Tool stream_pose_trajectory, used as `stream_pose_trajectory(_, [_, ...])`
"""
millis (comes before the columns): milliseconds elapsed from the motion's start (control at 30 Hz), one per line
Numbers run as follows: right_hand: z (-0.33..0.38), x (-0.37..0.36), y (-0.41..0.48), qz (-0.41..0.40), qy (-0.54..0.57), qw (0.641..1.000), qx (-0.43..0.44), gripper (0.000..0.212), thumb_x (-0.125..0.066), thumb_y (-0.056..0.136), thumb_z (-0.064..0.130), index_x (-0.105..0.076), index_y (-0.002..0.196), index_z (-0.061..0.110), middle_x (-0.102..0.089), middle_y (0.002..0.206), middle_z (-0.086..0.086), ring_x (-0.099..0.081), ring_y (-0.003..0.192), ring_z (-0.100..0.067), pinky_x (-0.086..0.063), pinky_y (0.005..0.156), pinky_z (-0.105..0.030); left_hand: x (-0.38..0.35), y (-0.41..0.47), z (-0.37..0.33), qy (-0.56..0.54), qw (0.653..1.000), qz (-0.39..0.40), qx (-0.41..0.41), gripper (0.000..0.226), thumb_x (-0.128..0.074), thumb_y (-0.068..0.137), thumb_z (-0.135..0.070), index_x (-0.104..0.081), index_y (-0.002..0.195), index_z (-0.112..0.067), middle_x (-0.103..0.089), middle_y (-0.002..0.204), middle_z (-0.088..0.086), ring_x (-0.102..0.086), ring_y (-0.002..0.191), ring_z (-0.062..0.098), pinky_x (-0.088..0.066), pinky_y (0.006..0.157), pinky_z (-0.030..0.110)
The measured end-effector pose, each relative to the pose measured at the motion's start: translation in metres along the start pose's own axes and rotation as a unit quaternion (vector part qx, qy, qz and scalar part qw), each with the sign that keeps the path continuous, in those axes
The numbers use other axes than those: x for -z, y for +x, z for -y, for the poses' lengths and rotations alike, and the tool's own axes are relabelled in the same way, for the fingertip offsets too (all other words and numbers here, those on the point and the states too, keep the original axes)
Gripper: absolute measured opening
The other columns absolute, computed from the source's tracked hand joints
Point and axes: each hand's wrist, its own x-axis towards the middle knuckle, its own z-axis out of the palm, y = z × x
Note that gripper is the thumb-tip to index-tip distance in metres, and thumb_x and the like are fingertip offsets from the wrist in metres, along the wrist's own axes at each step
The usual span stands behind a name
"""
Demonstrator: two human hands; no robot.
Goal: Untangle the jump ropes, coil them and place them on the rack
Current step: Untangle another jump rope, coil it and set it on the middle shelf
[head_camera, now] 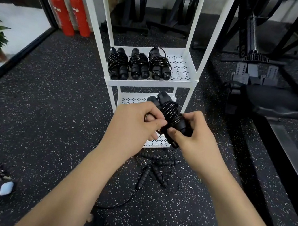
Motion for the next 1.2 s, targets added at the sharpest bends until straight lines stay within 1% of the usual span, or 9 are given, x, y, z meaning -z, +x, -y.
stream_pose_trajectory(133, [0.002,-0.008,-0.001,-0.008,0.107,0.994,-0.032,0.043,-0.093,0.079,0.017,-0.058,0.104,0.02,-0.068,0.079,0.01,-0.065,0.07,-0.007,-0.058,0.072,-0.039,-0.003,-0.004,-0.005,0.01,0.997,-0.025,-0.067,0.011,-0.082,0.093,-0.024,-0.079,0.088,-0.033,-0.073,0.076,-0.009,-0.065,0.069,0.005,-0.056,0.069,0.025])
stream_pose_trajectory(233, [0.006,-0.014,-0.004,0.034,0.225,0.97,-0.082,0.064,-0.093,0.076,0.002,-0.056,0.126,0.017,-0.067,0.084,-0.002,-0.07,0.072,-0.012,-0.061,0.072,-0.035,-0.001,-0.005,-0.009,0.023,0.996,0.002,-0.088,0.011,-0.077,0.098,-0.023,-0.077,0.094,-0.033,-0.075,0.082,-0.014,-0.064,0.075,0.001,-0.046,0.068,0.012])
stream_pose_trajectory(333, [0.01,-0.011,-0.004,0.139,0.364,0.906,-0.169,0.089,-0.092,0.072,-0.006,-0.055,0.148,0.022,-0.071,0.104,-0.022,-0.078,0.089,-0.027,-0.064,0.082,-0.04,0.001,-0.004,-0.009,0.01,0.996,0.009,-0.089,0.015,-0.073,0.1,-0.023,-0.075,0.098,-0.037,-0.076,0.087,-0.014,-0.072,0.088,0.007,-0.057,0.081,0.027])
stream_pose_trajectory(433, [0.013,-0.007,-0.005,0.238,0.407,0.86,-0.195,0.063,-0.084,0.078,-0.008,-0.065,0.136,0.004,-0.074,0.11,-0.02,-0.076,0.091,-0.031,-0.065,0.083,-0.042,0.004,-0.006,-0.011,-0.006,0.995,0.022,-0.101,0.018,-0.071,0.101,-0.021,-0.074,0.101,-0.039,-0.077,0.089,-0.014,-0.073,0.092,0.009,-0.059,0.087,0.035])
stream_pose_trajectory(533, [0.012,-0.007,-0.007,0.247,0.442,0.837,-0.208,0.067,-0.077,0.081,-0.012,-0.054,0.143,0.004,-0.074,0.101,-0.019,-0.075,0.079,-0.028,-0.064,0.069,-0.039,0.004,-0.007,-0.014,-0.023,0.993,0.046,-0.103,0.024,-0.068,0.101,-0.013,-0.074,0.102,-0.036,-0.078,0.094,-0.012,-0.073,0.098,0.011,-0.057,0.095,0.038])
stream_pose_trajectory(800, [0.018,-0.019,-0.006,0.098,0.416,0.887,-0.176,0.058,-0.071,0.069,0.002,-0.046,0.12,0.012,-0.06,0.075,-0.006,-0.058,0.059,-0.017,-0.046,0.051,-0.028,0.003,-0.006,-0.01,-0.065,0.991,0.065,-0.096,0.035,-0.058,0.097,0.003,-0.072,0.103,-0.028,-0.077,0.1,-0.004,-0.072,0.103,0.02,-0.058,0.097,0.046])
stream_pose_trajectory(900, [0.014,-0.018,-0.002,0.008,0.332,0.934,-0.131,0.08,-0.074,0.061,0.012,-0.042,0.134,0.021,-0.065,0.097,-0.005,-0.064,0.081,-0.02,-0.049,0.066,-0.038,0.0,-0.007,-0.011,-0.051,0.992,0.047,-0.103,0.032,-0.062,0.095,0.002,-0.072,0.101,-0.028,-0.077,0.1,-0.007,-0.07,0.103,0.019,-0.056,0.095,0.048])
stream_pose_trajectory(1033, [0.01,-0.01,0.004,0.013,0.343,0.933,-0.106,0.127,-0.074,0.062,0.008,-0.015,0.164,0.055,-0.077,0.109,-0.006,-0.071,0.09,-0.024,-0.057,0.074,-0.044,-0.001,-0.008,-0.012,-0.039,0.991,0.039,-0.121,0.029,-0.069,0.092,0.0,-0.071,0.1,-0.028,-0.076,0.1,-0.01,-0.07,0.104,0.017,-0.055,0.093,0.047])
stream_pose_trajectory(1200, [0.015,-0.004,0.001,-0.014,0.405,0.911,-0.072,0.079,-0.067,0.068,-0.007,-0.053,0.135,0.034,-0.061,0.102,-0.013,-0.06,0.088,-0.031,-0.053,0.065,-0.04,-0.002,-0.009,-0.013,-0.043,0.992,0.044,-0.114,0.027,-0.07,0.092,0.002,-0.07,0.096,-0.025,-0.076,0.094,-0.007,-0.07,0.09,0.015,-0.057,0.09,0.033])
